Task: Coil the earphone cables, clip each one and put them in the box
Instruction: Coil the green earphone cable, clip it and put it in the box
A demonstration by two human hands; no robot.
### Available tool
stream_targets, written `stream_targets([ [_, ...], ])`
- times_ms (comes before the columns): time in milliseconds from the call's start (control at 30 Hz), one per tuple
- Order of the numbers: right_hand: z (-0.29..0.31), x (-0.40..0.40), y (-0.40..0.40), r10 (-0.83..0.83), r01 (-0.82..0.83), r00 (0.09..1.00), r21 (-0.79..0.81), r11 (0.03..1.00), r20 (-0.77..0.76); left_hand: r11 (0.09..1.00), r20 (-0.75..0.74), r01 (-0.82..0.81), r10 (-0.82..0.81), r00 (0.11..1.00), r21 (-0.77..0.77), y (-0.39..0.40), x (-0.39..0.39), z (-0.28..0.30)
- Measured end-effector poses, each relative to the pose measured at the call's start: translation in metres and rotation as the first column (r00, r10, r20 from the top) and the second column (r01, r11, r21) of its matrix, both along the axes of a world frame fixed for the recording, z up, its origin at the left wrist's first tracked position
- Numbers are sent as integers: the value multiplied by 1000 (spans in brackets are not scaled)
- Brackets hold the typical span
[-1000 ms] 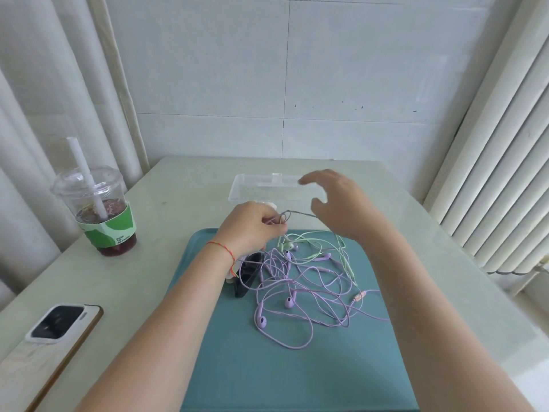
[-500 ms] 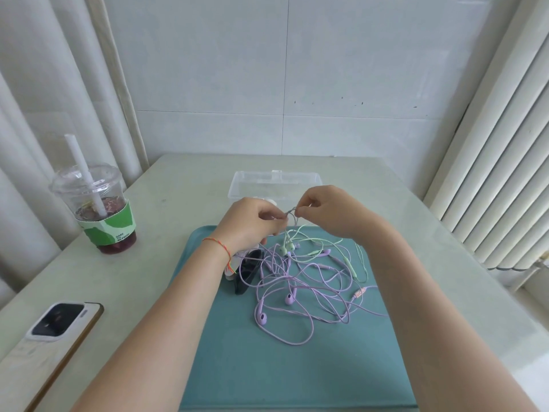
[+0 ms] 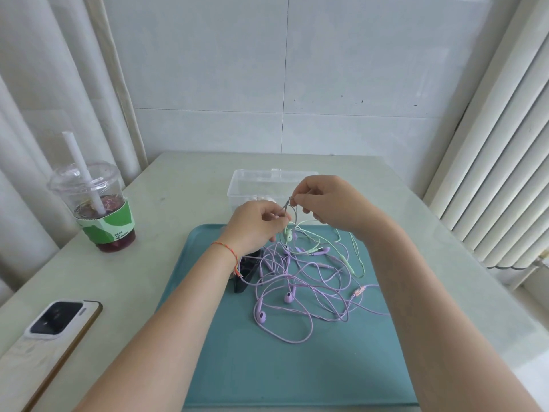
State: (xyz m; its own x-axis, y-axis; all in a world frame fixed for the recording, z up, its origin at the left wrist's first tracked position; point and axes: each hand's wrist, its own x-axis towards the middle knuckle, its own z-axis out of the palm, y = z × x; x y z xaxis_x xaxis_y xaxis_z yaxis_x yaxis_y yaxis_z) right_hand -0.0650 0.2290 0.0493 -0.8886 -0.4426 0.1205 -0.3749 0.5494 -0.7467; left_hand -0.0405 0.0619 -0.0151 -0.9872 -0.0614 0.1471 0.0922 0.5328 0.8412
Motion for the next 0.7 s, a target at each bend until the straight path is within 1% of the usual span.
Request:
stream_targets([
  [167, -3, 1, -3, 20, -16, 999, 108, 994, -31, 998, -6, -64, 64, 998, -9, 1, -2, -2],
  [300, -4, 1, -3, 31, -24, 998, 143, 989, -46, 987, -80, -153, 149, 986, -40, 1, -1, -2],
  [367, -4, 1, -4, 39, -30, 998, 146, 989, -56, 980, -112, -184, 174, 978, -81, 1, -2, -3],
  [500, -5, 2, -6, 50, -40, 997, 157, 987, -61, 972, -58, -149, 140, 988, -181, 0, -2, -5],
  [600, -6, 3, -8, 58, -48, 997, 159, 986, -58, 968, -68, -137, 125, 990, -211, 3, -3, -5],
  [633, -7, 3, -9, 60, -49, 996, 161, 986, -60, 969, -72, -140, 128, 989, -204, 4, -3, -5],
  [700, -7, 3, -9, 60, -51, 996, 156, 986, -59, 981, -53, -137, 131, 990, -138, 3, -5, -4],
])
